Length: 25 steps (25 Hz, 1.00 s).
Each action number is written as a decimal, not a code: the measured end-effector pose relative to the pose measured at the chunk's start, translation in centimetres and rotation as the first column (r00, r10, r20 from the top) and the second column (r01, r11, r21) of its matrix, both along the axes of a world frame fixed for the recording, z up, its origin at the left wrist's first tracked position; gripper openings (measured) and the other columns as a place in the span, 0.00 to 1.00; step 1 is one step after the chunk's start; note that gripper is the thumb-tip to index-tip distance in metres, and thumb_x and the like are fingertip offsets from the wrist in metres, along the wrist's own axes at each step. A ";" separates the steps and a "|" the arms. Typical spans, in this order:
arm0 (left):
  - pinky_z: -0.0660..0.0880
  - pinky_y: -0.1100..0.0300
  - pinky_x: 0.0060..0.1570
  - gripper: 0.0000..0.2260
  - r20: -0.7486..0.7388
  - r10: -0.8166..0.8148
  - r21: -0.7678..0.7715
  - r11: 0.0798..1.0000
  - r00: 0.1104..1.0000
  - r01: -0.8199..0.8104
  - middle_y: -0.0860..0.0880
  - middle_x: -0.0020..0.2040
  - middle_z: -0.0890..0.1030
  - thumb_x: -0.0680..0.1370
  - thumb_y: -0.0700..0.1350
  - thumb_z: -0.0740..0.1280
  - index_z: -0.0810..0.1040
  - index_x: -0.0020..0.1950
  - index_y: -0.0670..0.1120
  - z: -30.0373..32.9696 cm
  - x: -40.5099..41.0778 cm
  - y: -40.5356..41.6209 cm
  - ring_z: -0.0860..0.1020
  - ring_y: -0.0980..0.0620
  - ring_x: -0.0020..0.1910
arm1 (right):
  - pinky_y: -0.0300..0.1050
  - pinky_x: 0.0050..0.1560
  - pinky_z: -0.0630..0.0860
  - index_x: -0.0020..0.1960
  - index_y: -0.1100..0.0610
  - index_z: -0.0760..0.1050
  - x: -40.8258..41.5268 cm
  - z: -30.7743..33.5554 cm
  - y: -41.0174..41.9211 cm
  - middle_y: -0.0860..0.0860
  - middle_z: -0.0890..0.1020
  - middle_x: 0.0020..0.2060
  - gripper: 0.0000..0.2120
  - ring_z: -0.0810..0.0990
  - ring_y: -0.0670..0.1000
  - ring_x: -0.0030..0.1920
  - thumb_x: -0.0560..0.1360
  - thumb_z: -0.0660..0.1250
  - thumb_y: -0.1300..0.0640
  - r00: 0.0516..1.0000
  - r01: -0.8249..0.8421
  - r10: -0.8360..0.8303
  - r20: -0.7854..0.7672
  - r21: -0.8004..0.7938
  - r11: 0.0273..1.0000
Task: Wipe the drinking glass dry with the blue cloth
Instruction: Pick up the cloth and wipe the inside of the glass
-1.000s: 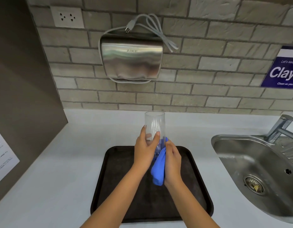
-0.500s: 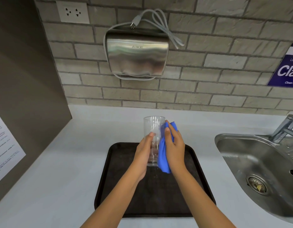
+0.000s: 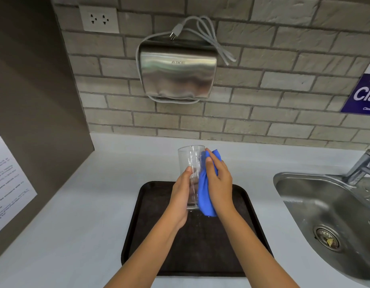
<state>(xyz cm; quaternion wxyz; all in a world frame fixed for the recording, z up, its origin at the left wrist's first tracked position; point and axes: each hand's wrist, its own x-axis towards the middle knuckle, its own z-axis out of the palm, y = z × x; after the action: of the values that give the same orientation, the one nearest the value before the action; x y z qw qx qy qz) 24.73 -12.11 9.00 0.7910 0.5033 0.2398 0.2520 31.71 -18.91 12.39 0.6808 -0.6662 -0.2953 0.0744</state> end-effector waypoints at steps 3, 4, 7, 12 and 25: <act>0.79 0.53 0.59 0.21 0.077 -0.012 -0.029 0.999 0.997 0.014 0.45 0.57 0.86 0.81 0.58 0.60 0.80 0.64 0.47 0.8 0.0 0.1 0.84 0.50 0.58 | 0.21 0.56 0.68 0.68 0.42 0.71 -1.6 -0.7 0.0 0.39 0.72 0.65 0.16 0.71 0.31 0.61 0.81 0.59 0.50 0.987 0.028 -0.020 0.158 -0.046 0.999; 0.80 0.58 0.54 0.19 0.096 -0.001 -0.036 0.999 0.995 0.004 0.48 0.53 0.87 0.81 0.58 0.60 0.82 0.60 0.48 1.0 0.2 0.1 0.85 0.54 0.54 | 0.22 0.57 0.67 0.67 0.42 0.71 -2.4 -1.2 0.1 0.37 0.71 0.65 0.16 0.71 0.30 0.61 0.81 0.60 0.50 0.966 0.054 -0.028 0.258 -0.097 0.994; 0.79 0.57 0.53 0.17 0.058 0.010 -0.046 0.999 0.998 -0.008 0.51 0.51 0.86 0.81 0.59 0.59 0.82 0.56 0.51 0.9 0.2 0.2 0.85 0.56 0.50 | 0.28 0.62 0.68 0.67 0.43 0.72 -2.9 -1.8 0.2 0.39 0.71 0.67 0.16 0.71 0.32 0.62 0.80 0.60 0.49 0.962 0.054 -0.019 0.274 -0.123 0.991; 0.78 0.50 0.60 0.26 0.076 -0.039 -0.107 0.993 0.996 0.047 0.41 0.60 0.85 0.80 0.62 0.57 0.80 0.66 0.45 0.7 -0.2 0.3 0.83 0.45 0.60 | 0.35 0.64 0.71 0.67 0.46 0.72 -0.3 -0.6 -0.7 0.45 0.72 0.70 0.17 0.74 0.35 0.60 0.80 0.61 0.50 0.984 -0.114 0.114 -0.136 0.008 0.993; 0.80 0.55 0.58 0.24 -0.084 0.081 0.237 0.970 0.993 -0.059 0.49 0.58 0.84 0.81 0.58 0.62 0.68 0.75 0.53 0.1 1.4 -0.9 0.83 0.51 0.57 | 0.43 0.62 0.75 0.73 0.46 0.64 -2.1 -2.9 -1.6 0.48 0.72 0.65 0.21 0.75 0.44 0.60 0.80 0.60 0.53 0.909 0.201 -0.105 0.403 -0.204 0.958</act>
<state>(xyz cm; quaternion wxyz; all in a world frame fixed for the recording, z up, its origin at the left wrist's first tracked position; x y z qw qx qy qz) 26.16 -12.98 9.10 0.7047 0.5953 0.2627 0.2828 29.58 -20.53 9.44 0.5266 -0.7664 -0.3594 -0.0779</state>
